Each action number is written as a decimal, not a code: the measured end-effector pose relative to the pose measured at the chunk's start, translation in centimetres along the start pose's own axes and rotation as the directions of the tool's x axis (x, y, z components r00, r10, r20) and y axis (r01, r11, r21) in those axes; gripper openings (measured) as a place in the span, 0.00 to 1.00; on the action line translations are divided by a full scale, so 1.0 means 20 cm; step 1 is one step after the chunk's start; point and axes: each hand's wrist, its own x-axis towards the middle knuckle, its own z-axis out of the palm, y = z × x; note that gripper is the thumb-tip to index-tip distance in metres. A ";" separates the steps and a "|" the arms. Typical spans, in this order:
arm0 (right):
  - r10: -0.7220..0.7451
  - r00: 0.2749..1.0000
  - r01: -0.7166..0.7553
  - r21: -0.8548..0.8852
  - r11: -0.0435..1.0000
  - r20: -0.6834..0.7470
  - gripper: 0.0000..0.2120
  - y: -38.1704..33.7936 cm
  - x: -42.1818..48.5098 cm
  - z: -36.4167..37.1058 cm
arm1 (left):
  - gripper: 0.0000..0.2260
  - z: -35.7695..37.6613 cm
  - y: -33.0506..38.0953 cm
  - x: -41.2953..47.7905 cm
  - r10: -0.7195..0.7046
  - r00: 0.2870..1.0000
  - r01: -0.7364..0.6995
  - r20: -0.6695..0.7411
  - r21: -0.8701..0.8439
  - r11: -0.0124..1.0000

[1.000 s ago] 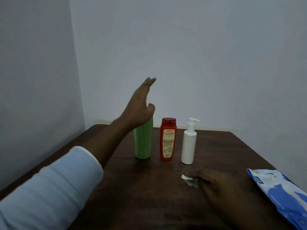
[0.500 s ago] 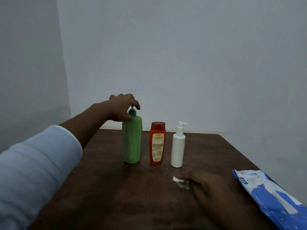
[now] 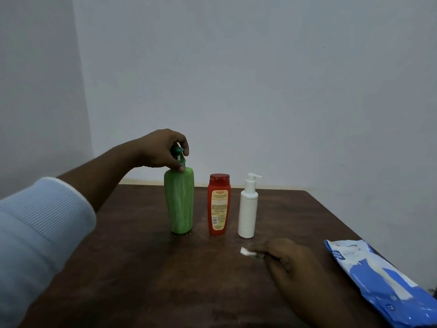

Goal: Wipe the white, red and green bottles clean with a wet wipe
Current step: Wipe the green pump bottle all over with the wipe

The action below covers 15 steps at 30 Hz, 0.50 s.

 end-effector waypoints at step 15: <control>0.048 0.942 0.018 0.193 0.981 -0.333 0.17 -0.10 -0.06 -0.02 | 0.13 0.78 0.10 -0.98 -0.530 0.803 0.024 -0.272 -0.874 0.486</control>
